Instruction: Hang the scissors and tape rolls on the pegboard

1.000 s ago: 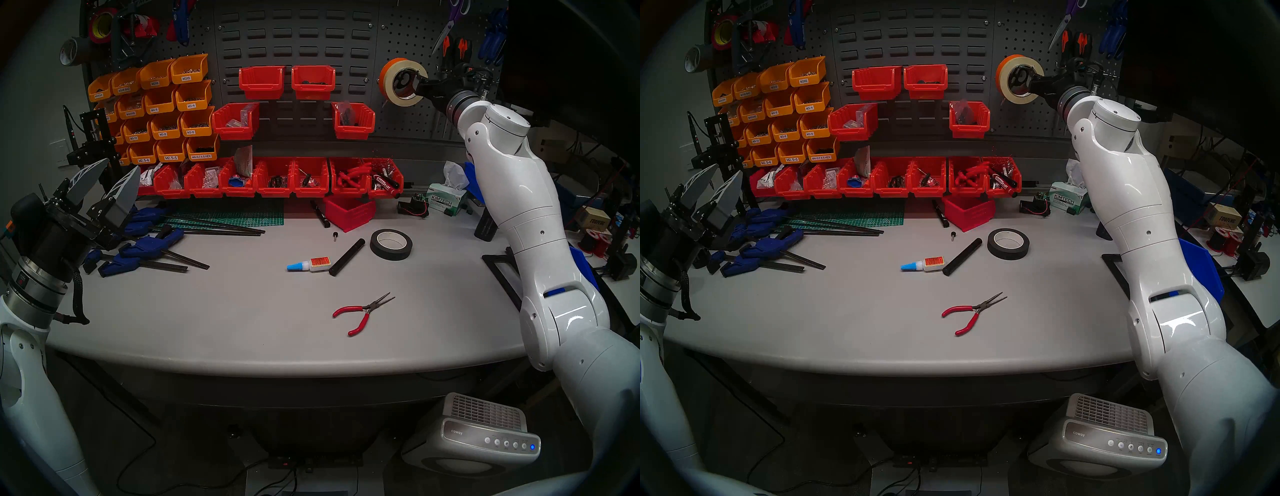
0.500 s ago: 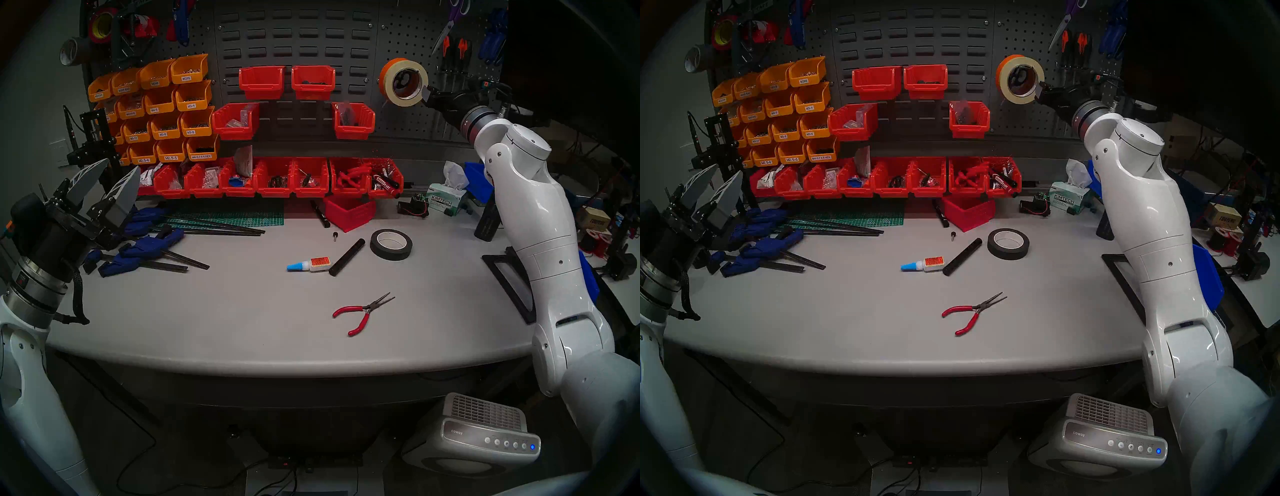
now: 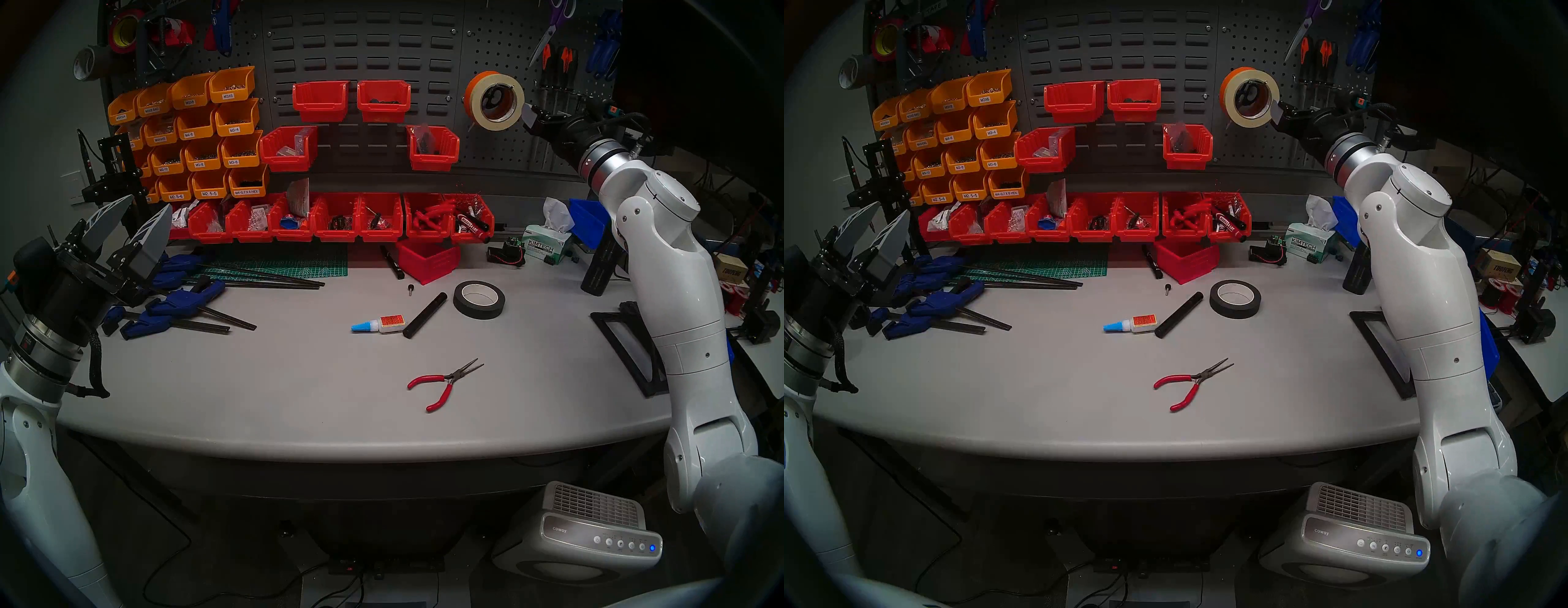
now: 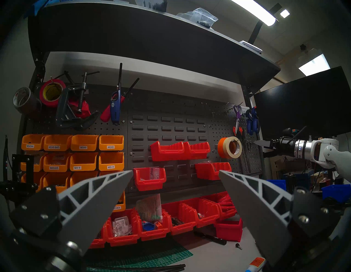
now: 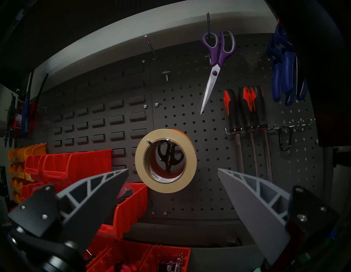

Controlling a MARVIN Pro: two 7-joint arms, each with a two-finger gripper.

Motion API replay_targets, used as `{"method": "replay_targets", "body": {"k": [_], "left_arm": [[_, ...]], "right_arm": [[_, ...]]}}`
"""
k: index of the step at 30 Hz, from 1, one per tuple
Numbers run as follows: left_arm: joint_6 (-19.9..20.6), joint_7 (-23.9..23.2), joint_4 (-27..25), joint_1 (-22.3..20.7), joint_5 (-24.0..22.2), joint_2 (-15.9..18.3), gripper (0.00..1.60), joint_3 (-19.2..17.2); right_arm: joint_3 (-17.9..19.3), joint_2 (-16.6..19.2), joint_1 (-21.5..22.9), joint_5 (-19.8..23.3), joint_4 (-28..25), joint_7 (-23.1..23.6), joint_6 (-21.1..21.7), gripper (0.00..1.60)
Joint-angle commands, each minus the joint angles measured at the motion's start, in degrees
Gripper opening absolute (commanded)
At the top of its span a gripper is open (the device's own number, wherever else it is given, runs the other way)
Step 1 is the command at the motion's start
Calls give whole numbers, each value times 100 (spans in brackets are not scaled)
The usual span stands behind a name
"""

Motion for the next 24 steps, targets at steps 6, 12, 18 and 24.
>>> {"method": "replay_targets", "body": {"k": [6,12,18,24], "left_arm": [[-18,-8,-73,-42,-23,18,160,-2],[-19,-9,-73,-44,-24,19,160,-2],[-20,-9,-76,-46,-25,20,160,-3],[-21,-8,-82,-49,-28,19,160,-4]], "right_arm": [[424,185,-805,234,-961,205,-145,160],[619,215,-1311,369,-1345,300,-169,160],[854,225,-1873,484,-1766,325,-174,160],[1149,193,-2380,574,-2184,300,-168,160]]}}
